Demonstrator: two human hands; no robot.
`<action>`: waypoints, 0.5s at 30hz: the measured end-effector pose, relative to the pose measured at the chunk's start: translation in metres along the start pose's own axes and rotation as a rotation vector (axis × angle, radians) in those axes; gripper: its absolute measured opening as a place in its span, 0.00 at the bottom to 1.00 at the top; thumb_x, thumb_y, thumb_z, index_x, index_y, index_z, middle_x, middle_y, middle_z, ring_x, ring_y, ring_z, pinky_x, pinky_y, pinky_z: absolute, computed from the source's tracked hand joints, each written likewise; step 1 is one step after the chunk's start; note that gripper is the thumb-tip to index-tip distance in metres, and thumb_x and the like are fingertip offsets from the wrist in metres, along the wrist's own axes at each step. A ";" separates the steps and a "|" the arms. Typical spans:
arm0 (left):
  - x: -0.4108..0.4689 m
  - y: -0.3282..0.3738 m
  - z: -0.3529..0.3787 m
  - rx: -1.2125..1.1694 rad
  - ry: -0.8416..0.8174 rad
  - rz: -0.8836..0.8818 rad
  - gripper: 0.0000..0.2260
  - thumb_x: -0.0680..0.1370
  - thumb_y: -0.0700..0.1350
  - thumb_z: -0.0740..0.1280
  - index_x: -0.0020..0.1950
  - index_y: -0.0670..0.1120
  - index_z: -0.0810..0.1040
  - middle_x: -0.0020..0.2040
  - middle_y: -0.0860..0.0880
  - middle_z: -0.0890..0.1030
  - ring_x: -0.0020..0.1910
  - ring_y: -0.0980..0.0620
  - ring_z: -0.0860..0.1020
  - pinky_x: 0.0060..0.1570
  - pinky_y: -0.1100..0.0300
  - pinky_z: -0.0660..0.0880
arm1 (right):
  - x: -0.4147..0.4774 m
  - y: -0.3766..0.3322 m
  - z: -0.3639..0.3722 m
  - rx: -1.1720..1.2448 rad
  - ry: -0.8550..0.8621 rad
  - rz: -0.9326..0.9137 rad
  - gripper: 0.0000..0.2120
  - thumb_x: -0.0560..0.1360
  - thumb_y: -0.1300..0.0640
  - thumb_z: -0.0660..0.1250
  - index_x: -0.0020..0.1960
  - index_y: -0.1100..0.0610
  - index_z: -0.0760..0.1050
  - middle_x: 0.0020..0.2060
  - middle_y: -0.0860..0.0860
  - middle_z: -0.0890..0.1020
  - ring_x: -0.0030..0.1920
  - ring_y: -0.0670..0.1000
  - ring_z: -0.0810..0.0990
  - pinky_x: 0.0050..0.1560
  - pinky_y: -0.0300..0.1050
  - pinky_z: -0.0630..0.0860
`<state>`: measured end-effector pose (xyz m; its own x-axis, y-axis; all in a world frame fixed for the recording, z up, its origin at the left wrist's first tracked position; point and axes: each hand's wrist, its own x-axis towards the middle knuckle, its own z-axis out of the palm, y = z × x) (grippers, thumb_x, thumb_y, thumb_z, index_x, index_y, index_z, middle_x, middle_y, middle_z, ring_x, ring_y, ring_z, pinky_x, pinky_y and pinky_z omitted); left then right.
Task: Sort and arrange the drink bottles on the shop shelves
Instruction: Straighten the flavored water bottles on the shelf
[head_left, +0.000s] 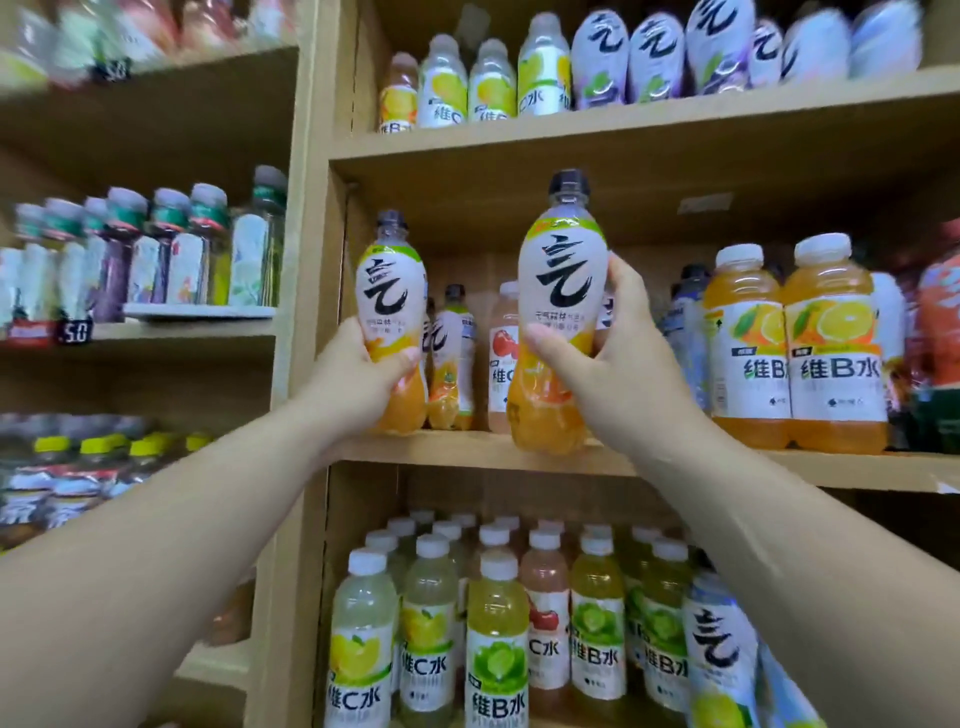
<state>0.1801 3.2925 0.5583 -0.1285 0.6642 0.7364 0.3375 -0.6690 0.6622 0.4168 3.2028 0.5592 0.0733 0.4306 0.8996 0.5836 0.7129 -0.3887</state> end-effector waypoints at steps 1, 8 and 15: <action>0.006 -0.005 0.000 0.028 -0.012 -0.024 0.23 0.74 0.57 0.73 0.64 0.53 0.70 0.61 0.50 0.80 0.59 0.46 0.80 0.61 0.40 0.77 | 0.008 -0.001 0.008 -0.012 -0.008 0.015 0.44 0.76 0.42 0.72 0.81 0.45 0.48 0.73 0.43 0.71 0.67 0.46 0.75 0.63 0.49 0.75; 0.026 -0.027 0.009 0.129 0.003 -0.023 0.20 0.78 0.49 0.72 0.68 0.48 0.71 0.62 0.48 0.80 0.60 0.46 0.78 0.63 0.47 0.75 | 0.042 0.021 0.078 -0.101 -0.092 0.103 0.47 0.75 0.42 0.72 0.81 0.45 0.44 0.73 0.51 0.73 0.69 0.56 0.74 0.66 0.58 0.74; 0.034 -0.035 0.008 0.409 0.056 -0.033 0.27 0.78 0.55 0.72 0.70 0.45 0.67 0.64 0.43 0.79 0.60 0.40 0.78 0.56 0.49 0.75 | 0.051 0.024 0.116 -0.118 -0.098 0.189 0.43 0.77 0.43 0.71 0.81 0.48 0.48 0.73 0.50 0.72 0.69 0.57 0.73 0.60 0.48 0.71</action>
<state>0.1716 3.3412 0.5594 -0.1921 0.6563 0.7296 0.6737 -0.4524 0.5844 0.3403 3.3060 0.5728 0.1146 0.6059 0.7873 0.6580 0.5474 -0.5171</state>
